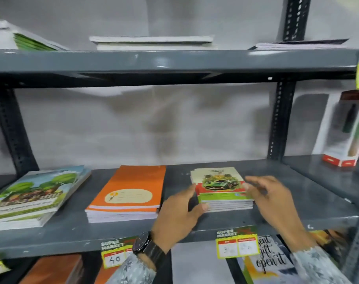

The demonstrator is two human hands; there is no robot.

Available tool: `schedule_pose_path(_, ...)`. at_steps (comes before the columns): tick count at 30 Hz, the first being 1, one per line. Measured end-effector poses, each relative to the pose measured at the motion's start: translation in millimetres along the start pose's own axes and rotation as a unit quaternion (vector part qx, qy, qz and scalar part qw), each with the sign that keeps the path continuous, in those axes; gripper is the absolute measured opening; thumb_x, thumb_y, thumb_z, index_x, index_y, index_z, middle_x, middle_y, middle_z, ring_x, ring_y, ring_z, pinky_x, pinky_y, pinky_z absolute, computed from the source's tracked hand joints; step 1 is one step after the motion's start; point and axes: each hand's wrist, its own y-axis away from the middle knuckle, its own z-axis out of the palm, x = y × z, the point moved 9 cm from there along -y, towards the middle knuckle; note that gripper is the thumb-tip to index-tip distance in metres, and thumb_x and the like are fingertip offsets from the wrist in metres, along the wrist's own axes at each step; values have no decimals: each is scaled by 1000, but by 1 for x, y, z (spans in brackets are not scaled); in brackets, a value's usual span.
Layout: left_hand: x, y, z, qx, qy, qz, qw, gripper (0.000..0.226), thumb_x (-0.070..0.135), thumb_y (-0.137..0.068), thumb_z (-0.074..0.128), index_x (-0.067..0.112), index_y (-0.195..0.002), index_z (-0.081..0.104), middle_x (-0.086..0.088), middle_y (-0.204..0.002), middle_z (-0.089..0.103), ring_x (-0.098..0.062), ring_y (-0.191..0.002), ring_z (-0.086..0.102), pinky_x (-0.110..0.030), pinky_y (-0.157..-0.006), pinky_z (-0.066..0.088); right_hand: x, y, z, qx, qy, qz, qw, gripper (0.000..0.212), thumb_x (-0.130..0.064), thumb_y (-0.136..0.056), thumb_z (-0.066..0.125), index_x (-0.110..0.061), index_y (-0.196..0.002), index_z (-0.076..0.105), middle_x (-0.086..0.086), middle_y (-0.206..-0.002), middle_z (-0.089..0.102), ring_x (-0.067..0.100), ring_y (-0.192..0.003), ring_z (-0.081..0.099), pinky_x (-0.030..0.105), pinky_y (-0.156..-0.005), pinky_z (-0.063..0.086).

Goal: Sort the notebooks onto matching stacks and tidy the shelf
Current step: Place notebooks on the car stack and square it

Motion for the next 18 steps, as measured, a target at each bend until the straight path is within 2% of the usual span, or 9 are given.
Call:
schedule_pose_path(1, -1, -3, 11, -15, 14, -12, 1000, 63, 64, -92, 52, 51, -149, 31, 27, -139, 62, 5, -119, 58, -5, -87, 39, 10, 1, 3, -40, -10, 16, 999, 18, -45, -88, 72, -50, -105, 73, -16, -105, 71, 3, -90, 69, 25, -79, 54)
schedule_pose_path(3, -6, -8, 28, -29, 24, -31, 999, 68, 65, -95, 50, 47, -157, 27, 24, -143, 61, 0, -124, 60, -13, -94, 44, 25, 5, 11, -111, -41, 25, 993, 38, -53, -82, 71, -42, -117, 75, -18, -112, 74, -7, -96, 68, 8, -78, 48)
schedule_pose_path(6, -14, -9, 32, -5, -13, -41, 999, 66, 59, -99, 48, 42, -159, 29, 16, -149, 59, -8, -128, 61, -22, -104, 47, 31, 10, 22, -139, -65, 16, 988, 57, -54, -78, 72, -34, -131, 69, -18, -120, 73, -18, -106, 61, -3, -84, 41)
schedule_pose_path(8, -16, -10, 32, 15, -29, -47, 998, 64, 58, -100, 47, 41, -159, 30, 13, -144, 64, -9, -120, 66, -25, -99, 51, 33, 11, 26, -135, -55, 9, 989, 56, -52, -82, 69, -34, -135, 65, -17, -131, 68, -13, -117, 58, 0, -96, 38)
schedule_pose_path(10, -15, -8, 30, 34, -40, -49, 997, 62, 59, -100, 47, 41, -158, 33, 12, -132, 72, -3, -100, 68, -20, -86, 52, 31, 12, 29, -133, -37, -3, 990, 52, -49, -87, 66, -34, -138, 63, -17, -139, 61, -8, -126, 53, 11, -106, 35)
schedule_pose_path(13, -13, -3, 27, 59, -34, -54, 996, 59, 59, -98, 51, 42, -153, 41, 17, -122, 75, 10, -75, 58, 2, -69, 40, 29, 12, 32, -143, -23, -16, 989, 54, -56, -88, 56, -40, -140, 59, -25, -141, 52, -29, -112, 46, 15, -108, 34)
schedule_pose_path(14, -14, -3, 26, 62, -26, -58, 996, 58, 59, -97, 53, 43, -152, 43, 19, -122, 75, 11, -74, 59, 3, -66, 39, 30, 12, 32, -144, -15, -20, 989, 53, -56, -89, 56, -42, -140, 57, -26, -142, 51, -29, -110, 45, 17, -109, 35)
schedule_pose_path(16, -16, -2, 26, 65, -10, -66, 996, 58, 60, -95, 56, 43, -149, 47, 21, -122, 74, 10, -81, 63, 2, -66, 41, 32, 12, 30, -136, -11, -24, 990, 46, -47, -95, 59, -42, -141, 57, -24, -144, 52, -15, -120, 49, 21, -110, 39)
schedule_pose_path(18, -19, -3, 24, 73, 11, -79, 994, 57, 61, -92, 60, 44, -146, 51, 23, -123, 74, 11, -88, 65, 1, -68, 43, 33, 13, 25, -111, -35, -21, 993, 40, -38, -96, 63, -39, -136, 63, -20, -140, 60, -4, -125, 55, 18, -107, 40)
